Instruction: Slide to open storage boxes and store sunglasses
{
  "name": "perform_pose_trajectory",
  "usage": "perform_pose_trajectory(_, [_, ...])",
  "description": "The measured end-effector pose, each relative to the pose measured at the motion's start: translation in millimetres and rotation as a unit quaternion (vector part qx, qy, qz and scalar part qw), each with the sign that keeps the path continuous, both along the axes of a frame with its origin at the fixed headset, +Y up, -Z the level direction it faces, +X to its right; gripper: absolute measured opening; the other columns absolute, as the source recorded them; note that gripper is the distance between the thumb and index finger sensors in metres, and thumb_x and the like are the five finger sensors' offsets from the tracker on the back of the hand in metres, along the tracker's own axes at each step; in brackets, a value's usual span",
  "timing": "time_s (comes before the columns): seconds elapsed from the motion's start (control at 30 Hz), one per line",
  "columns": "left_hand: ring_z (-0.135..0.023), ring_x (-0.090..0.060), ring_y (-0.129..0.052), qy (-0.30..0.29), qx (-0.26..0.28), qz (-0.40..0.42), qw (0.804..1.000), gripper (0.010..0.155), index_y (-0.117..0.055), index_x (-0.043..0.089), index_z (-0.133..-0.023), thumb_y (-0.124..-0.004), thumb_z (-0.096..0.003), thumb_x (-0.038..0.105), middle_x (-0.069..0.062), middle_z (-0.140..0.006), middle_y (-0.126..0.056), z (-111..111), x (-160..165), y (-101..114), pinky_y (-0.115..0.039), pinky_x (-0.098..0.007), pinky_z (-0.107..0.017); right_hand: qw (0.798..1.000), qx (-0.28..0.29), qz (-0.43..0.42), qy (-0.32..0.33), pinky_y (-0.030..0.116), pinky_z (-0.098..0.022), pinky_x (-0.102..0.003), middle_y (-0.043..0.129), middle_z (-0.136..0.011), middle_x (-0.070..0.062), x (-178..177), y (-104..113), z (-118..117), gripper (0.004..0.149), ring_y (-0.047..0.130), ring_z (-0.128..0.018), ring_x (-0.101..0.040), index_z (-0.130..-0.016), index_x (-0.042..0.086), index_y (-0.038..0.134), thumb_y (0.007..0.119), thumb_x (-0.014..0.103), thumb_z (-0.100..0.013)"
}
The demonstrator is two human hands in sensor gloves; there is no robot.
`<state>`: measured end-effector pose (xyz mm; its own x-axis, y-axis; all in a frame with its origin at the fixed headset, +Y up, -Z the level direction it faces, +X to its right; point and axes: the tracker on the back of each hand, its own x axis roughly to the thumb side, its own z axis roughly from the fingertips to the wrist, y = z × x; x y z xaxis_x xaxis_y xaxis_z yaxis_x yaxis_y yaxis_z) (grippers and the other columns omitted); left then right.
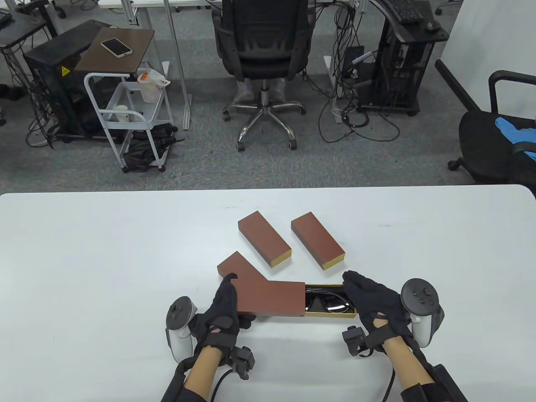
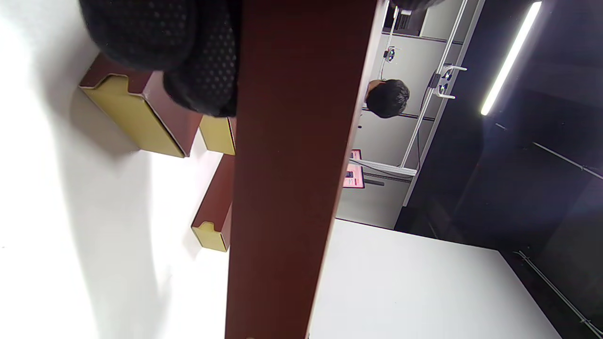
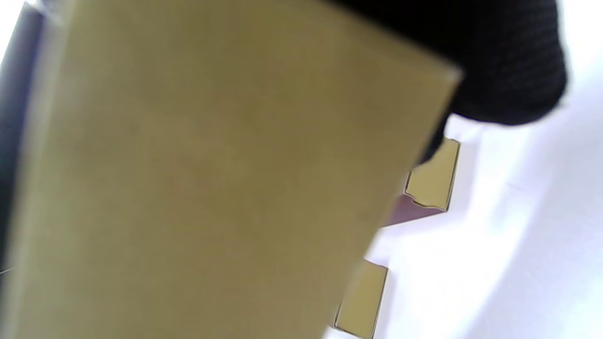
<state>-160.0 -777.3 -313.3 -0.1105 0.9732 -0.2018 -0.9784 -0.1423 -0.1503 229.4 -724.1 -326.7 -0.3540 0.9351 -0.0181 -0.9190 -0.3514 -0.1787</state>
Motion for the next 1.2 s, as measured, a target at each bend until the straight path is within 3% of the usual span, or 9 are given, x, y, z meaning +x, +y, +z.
perform_pose_trajectory(0.33, [-0.063, -0.027, -0.09, 0.004, 0.0, 0.004, 1.0, 0.073, -0.032, 0.027, -0.115, -0.048, -0.0514, 0.059, -0.01, -0.09, -0.077, 0.4, -1.1, 1.0, -0.077, -0.047, -0.047, 0.999, 0.026, 0.03, 0.012, 0.09, -0.031, -0.042, 0.092, -0.076, -0.013, -5.3, 4.0, 2.6, 0.045, 0.102, -0.046, -0.032, -0.076, 0.025, 0.084, 0.087, 0.04, -0.034])
perform_pose_trajectory(0.5, [-0.064, -0.027, -0.091, 0.005, -0.007, 0.018, 1.0, 0.073, -0.031, 0.026, -0.114, -0.047, -0.0517, 0.059, -0.01, -0.091, -0.077, 1.8, 1.9, 2.3, -0.078, -0.046, -0.047, 0.995, 0.034, -0.048, 0.079, 0.076, -0.056, -0.049, 0.065, -0.097, -0.016, -11.5, -0.1, 0.9, 0.068, 0.079, -0.079, -0.04, -0.092, 0.021, 0.058, 0.076, 0.054, -0.036])
perform_pose_trajectory(0.63, [-0.069, -0.029, -0.091, -0.029, -0.018, 0.032, 0.999, 0.073, -0.028, 0.025, -0.114, -0.048, -0.0523, 0.058, -0.011, -0.095, -0.075, 2.8, 11.3, 3.8, -0.078, -0.048, -0.05, 0.988, 0.032, -0.1, 0.114, 0.062, -0.066, -0.05, 0.044, -0.105, -0.015, -16.5, -2.5, 1.4, 0.081, 0.056, -0.092, -0.041, -0.097, 0.022, 0.04, 0.068, 0.066, -0.035])
perform_pose_trajectory(0.87, [-0.074, -0.032, -0.092, -0.099, -0.028, 0.035, 0.994, 0.074, -0.023, 0.022, -0.113, -0.049, -0.0531, 0.057, -0.013, -0.1, -0.073, 5.8, 32.5, 7.5, -0.078, -0.051, -0.052, 0.974, 0.016, -0.127, 0.187, 0.049, -0.07, -0.051, 0.029, -0.108, -0.011, -29.6, -4.4, 2.5, 0.087, 0.037, -0.098, -0.038, -0.098, 0.022, 0.028, 0.059, 0.073, -0.034])
perform_pose_trajectory(1.2, [-0.077, -0.032, -0.09, -0.131, -0.029, 0.027, 0.991, 0.075, -0.02, 0.021, -0.113, -0.05, -0.0535, 0.057, -0.014, -0.102, -0.072, 10.6, 44.7, 10.2, -0.078, -0.051, -0.053, 0.968, 0.006, -0.1, 0.229, 0.044, -0.071, -0.051, 0.021, -0.108, -0.009, -47.5, -5.3, 6.9, 0.088, 0.029, -0.098, -0.037, -0.098, 0.024, 0.021, 0.056, 0.075, -0.035])
